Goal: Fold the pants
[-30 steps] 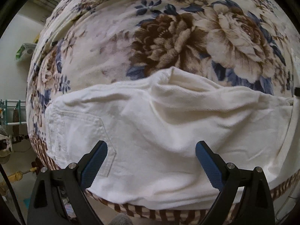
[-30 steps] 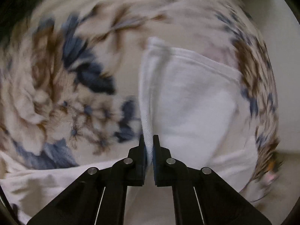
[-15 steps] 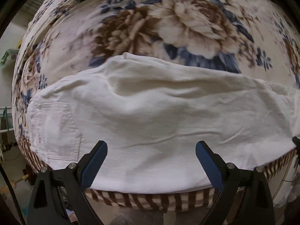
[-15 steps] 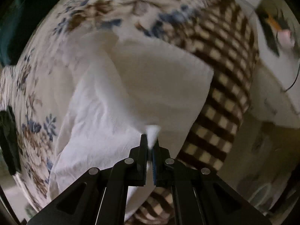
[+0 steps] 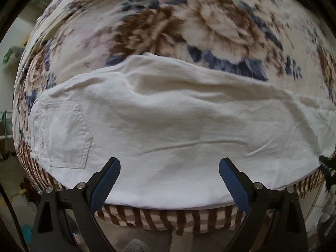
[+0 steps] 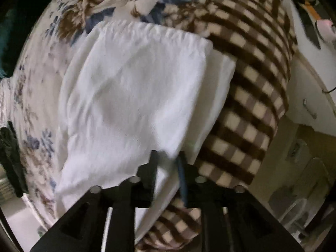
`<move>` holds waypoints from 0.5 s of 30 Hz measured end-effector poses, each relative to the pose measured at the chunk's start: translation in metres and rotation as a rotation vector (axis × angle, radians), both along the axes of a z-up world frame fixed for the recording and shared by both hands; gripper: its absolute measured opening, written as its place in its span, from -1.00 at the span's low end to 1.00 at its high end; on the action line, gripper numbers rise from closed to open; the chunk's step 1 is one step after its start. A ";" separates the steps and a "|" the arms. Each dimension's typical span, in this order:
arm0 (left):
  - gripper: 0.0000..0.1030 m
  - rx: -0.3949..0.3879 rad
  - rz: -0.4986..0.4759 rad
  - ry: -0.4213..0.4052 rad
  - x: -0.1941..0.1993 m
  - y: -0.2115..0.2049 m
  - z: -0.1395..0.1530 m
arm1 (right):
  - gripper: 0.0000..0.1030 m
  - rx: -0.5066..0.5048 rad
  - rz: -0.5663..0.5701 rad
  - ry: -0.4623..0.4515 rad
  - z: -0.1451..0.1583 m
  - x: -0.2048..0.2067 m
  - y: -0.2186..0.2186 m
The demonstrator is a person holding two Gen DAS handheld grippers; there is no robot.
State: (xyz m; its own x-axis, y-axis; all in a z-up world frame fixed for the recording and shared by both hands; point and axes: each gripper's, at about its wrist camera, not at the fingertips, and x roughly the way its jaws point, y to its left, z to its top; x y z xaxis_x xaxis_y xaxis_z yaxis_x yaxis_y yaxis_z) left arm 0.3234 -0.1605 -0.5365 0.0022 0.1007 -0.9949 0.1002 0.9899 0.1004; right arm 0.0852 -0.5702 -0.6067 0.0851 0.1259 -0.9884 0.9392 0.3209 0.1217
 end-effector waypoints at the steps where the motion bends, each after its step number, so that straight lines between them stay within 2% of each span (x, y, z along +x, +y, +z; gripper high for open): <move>1: 0.87 -0.011 0.021 -0.025 -0.001 0.011 0.005 | -0.21 -0.016 0.016 -0.006 0.006 0.001 0.005; 2: 0.87 -0.016 0.033 -0.036 -0.004 0.022 0.009 | -0.04 -0.037 0.043 -0.008 0.015 0.004 0.014; 3: 0.87 -0.020 0.050 -0.043 -0.005 0.033 0.011 | 0.02 -0.049 0.064 -0.013 0.022 0.007 0.023; 5: 0.87 -0.041 0.109 -0.052 -0.007 0.061 0.015 | 0.03 -0.040 0.107 -0.039 0.034 0.013 0.051; 7: 0.87 -0.051 0.184 -0.057 -0.011 0.097 0.019 | 0.03 0.012 0.144 -0.058 0.036 0.018 0.084; 13: 0.87 -0.006 0.384 -0.079 -0.039 0.234 0.019 | 0.03 0.214 0.215 -0.088 0.011 0.029 0.216; 15: 0.87 -0.002 0.446 -0.066 -0.043 0.270 0.011 | 0.03 0.230 0.205 -0.087 0.002 0.034 0.243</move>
